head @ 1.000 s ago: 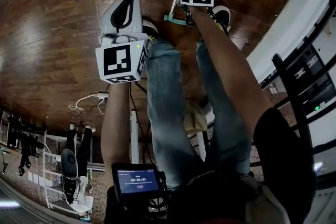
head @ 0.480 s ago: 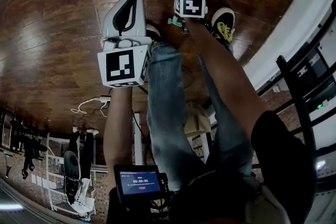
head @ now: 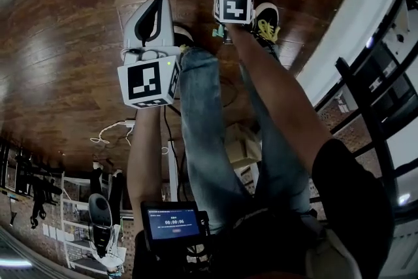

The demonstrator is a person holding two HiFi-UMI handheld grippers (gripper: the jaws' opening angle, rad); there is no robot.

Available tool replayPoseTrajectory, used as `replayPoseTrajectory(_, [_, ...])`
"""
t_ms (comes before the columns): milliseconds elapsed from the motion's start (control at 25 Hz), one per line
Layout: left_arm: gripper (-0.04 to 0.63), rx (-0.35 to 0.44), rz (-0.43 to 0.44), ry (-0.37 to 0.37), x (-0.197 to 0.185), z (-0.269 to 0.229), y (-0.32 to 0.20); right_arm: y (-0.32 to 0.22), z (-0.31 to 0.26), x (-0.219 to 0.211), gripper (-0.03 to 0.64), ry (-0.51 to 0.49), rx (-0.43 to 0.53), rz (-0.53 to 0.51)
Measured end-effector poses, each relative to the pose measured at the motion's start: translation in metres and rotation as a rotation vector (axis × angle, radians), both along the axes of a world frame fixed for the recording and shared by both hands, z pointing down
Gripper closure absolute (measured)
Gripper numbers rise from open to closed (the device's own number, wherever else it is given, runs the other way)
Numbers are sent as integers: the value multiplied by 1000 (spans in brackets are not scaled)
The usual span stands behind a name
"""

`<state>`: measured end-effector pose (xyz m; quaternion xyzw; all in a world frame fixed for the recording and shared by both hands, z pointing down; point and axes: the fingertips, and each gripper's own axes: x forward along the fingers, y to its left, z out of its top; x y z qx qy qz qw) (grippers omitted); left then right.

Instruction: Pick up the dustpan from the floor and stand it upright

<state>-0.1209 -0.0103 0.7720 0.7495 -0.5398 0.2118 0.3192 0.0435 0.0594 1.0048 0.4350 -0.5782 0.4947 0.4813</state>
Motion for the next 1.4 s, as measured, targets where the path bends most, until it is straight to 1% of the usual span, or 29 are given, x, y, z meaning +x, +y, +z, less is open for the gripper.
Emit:
replayPoseTrajectory(200, [577,32,10,15,10,-72,-15,-12,-76,18,525,9,-21,43])
replayPoseTrajectory(360, [577,93,38,24,25,-126,-36,-37,-117,37,528,13,-16,45])
replayPoseTrajectory(480, [577,119,60,24,36,-162,-44,-50,-161,57,529,49,-42,10])
replayPoseTrajectory(600, [577,134,81,18,44,-197,-49,-47,-195,79,529,69,-109,-65])
replayPoseTrajectory(760, [577,163,97,16,53,-244,-51,-31,-235,117,526,85,-230,-230])
replayPoseTrajectory(840, [577,186,105,14,61,-263,-55,-30,-249,144,528,116,-266,-324])
replayPoseTrajectory(960, [577,213,111,18,75,-288,-63,-38,-269,180,529,176,-296,-516])
replayPoseTrajectory(1040, [577,227,113,21,85,-305,-68,-42,-284,199,528,227,-338,-658])
replayPoseTrajectory(1120, [577,237,118,24,87,-317,-69,-45,-295,206,528,281,-375,-773])
replayPoseTrajectory(1280, [577,256,126,16,72,-323,-62,-54,-296,188,529,377,-419,-974])
replayPoseTrajectory(1400, [577,273,106,26,80,-347,-58,-61,-316,193,528,463,-461,-1127])
